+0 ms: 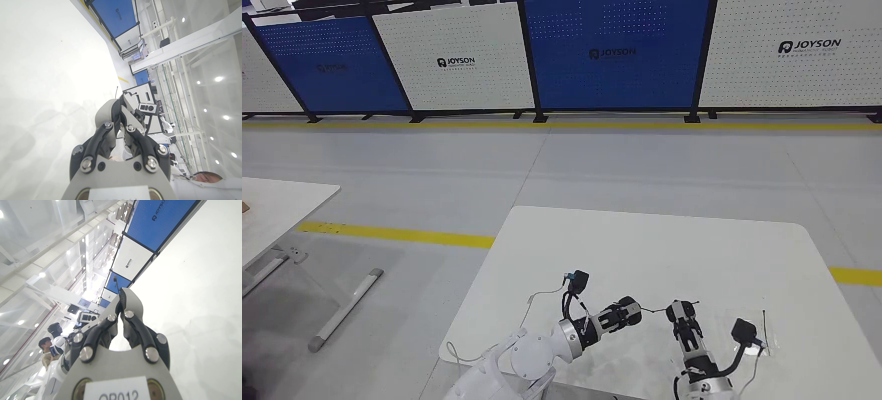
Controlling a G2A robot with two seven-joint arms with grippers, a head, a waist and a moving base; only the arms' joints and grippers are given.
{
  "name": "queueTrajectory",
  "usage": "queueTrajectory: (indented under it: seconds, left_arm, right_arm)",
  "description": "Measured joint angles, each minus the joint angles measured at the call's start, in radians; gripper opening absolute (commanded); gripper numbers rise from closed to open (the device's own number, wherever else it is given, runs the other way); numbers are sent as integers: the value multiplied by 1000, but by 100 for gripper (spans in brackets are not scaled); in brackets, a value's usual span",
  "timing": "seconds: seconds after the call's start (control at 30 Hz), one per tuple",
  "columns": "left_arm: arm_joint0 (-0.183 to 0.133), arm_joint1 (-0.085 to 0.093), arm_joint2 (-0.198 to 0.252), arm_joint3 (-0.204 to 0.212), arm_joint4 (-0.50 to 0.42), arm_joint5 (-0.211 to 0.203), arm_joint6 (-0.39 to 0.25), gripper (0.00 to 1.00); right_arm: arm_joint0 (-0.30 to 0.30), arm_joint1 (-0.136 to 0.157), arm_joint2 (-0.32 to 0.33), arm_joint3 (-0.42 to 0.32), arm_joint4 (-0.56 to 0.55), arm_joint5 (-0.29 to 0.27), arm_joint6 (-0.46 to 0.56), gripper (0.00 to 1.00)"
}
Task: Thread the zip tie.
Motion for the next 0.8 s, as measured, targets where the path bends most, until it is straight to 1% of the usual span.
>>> queueTrajectory:
  seconds: [0.27,0.4,0.63,0.8]
  left_arm:
    - [0,0,0,0,0,0,0,0]
    - [0,0,0,0,0,0,0,0]
    - [0,0,0,0,0,0,0,0]
    - [0,0,0,0,0,0,0,0]
  right_arm:
    - [-37,0,25,-26,-3,-34,-21,0]
    - [-38,-2,28,-27,-10,-24,-9,0]
    - [-19,-9,13,-11,-12,-10,4,0]
    - [-15,-13,9,-6,-15,-9,4,0]
